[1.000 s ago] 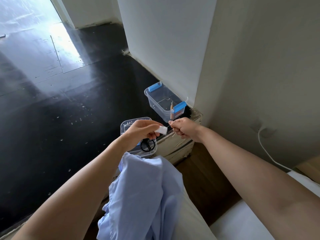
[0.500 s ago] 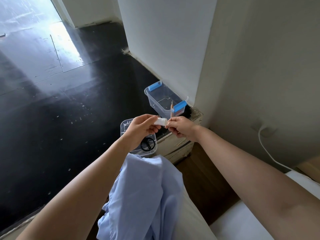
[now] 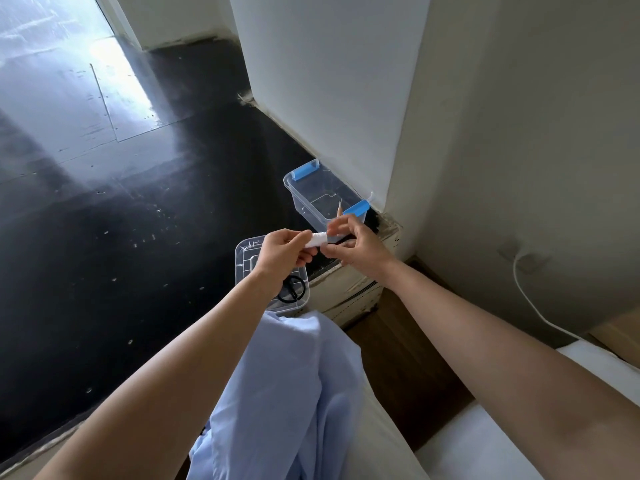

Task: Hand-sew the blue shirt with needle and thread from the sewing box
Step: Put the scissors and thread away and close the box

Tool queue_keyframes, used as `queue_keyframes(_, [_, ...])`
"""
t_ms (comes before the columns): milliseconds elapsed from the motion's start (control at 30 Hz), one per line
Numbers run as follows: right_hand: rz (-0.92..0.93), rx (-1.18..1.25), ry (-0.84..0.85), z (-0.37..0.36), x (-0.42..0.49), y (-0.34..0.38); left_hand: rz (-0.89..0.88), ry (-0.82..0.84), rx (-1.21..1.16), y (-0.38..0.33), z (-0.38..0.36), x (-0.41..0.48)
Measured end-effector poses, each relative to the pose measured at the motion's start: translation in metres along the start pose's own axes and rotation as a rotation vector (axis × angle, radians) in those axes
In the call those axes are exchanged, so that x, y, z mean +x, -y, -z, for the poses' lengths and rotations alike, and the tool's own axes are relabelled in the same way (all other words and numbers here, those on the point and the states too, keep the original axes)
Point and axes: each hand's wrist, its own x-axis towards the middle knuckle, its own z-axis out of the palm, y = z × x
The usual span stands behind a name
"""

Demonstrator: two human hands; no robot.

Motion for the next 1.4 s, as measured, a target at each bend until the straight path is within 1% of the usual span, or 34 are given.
queue_keyframes(67, [0.020, 0.053, 0.053, 0.005, 0.001, -0.003, 0.030, 0.043, -0.024, -0.001, -0.003, 0.004])
queue_keyframes(133, [-0.010, 0.101, 0.026, 0.011, 0.005, -0.004, 0.040, 0.086, -0.034, -0.004, -0.006, 0.011])
queue_keyframes(167, [-0.034, 0.129, -0.027, 0.013, 0.009, -0.005, 0.042, 0.099, -0.037, -0.005, -0.008, 0.015])
queue_keyframes(233, [-0.094, 0.156, -0.194, 0.021, 0.022, -0.006, 0.046, 0.113, 0.007, -0.007, -0.013, 0.029])
queue_keyframes(300, [-0.161, 0.120, -0.369, 0.027, 0.036, -0.009, 0.018, 0.104, 0.230, -0.006, -0.017, 0.042])
queue_keyframes(367, [-0.224, 0.051, -0.477, 0.031, 0.054, -0.015, -0.007, 0.125, 0.490, -0.005, -0.021, 0.059])
queue_keyframes(433, [-0.262, -0.048, -0.515, 0.030, 0.066, -0.018, 0.004, 0.189, 0.636, -0.003, -0.025, 0.071])
queue_keyframes(500, [-0.287, -0.089, -0.554, 0.025, 0.077, -0.021, 0.016, 0.246, 0.737, -0.001, -0.029, 0.082])
queue_keyframes(600, [-0.284, -0.130, -0.564, 0.018, 0.089, -0.025, -0.049, 0.278, 0.860, 0.004, -0.034, 0.094])
queue_keyframes(700, [-0.263, -0.106, -0.511, 0.014, 0.097, -0.027, -0.134, 0.220, 0.847, 0.008, -0.034, 0.098])
queue_keyframes(800, [-0.284, -0.082, -0.413, 0.015, 0.090, -0.022, -0.129, 0.196, 0.806, 0.010, -0.033, 0.094])
queue_keyframes(933, [-0.252, -0.093, -0.318, 0.016, 0.073, -0.019, -0.105, 0.229, 0.757, 0.012, -0.028, 0.083])
queue_keyframes(967, [-0.236, -0.123, -0.333, 0.015, 0.069, -0.017, -0.085, 0.242, 0.715, 0.013, -0.025, 0.079])
queue_keyframes(1033, [-0.153, -0.212, -0.457, 0.007, 0.061, -0.016, -0.028, 0.229, 0.643, 0.015, -0.017, 0.070])
queue_keyframes(1067, [-0.079, -0.225, -0.544, 0.004, 0.058, -0.017, -0.005, 0.198, 0.643, 0.017, -0.014, 0.067])
queue_keyframes(1100, [0.001, -0.215, -0.581, -0.004, 0.053, -0.015, 0.019, 0.143, 0.657, 0.023, -0.005, 0.061])
queue_keyframes(1133, [0.060, -0.201, -0.565, -0.011, 0.049, -0.012, 0.037, 0.075, 0.663, 0.028, 0.002, 0.057])
queue_keyframes(1167, [0.094, -0.192, -0.492, -0.019, 0.044, -0.009, 0.053, 0.003, 0.656, 0.034, 0.011, 0.053])
queue_keyframes(1233, [0.083, -0.227, -0.224, -0.041, 0.039, -0.006, 0.076, -0.110, 0.663, 0.047, 0.033, 0.040])
queue_keyframes(1300, [0.003, -0.357, 0.062, -0.064, 0.040, -0.010, 0.120, -0.135, 0.769, 0.061, 0.053, 0.031])
queue_keyframes(1367, [-0.089, -0.496, 0.252, -0.085, 0.040, -0.019, 0.200, -0.097, 0.864, 0.074, 0.065, 0.023])
queue_keyframes(1400, [-0.126, -0.583, 0.306, -0.093, 0.040, -0.024, 0.227, -0.079, 0.869, 0.078, 0.068, 0.021])
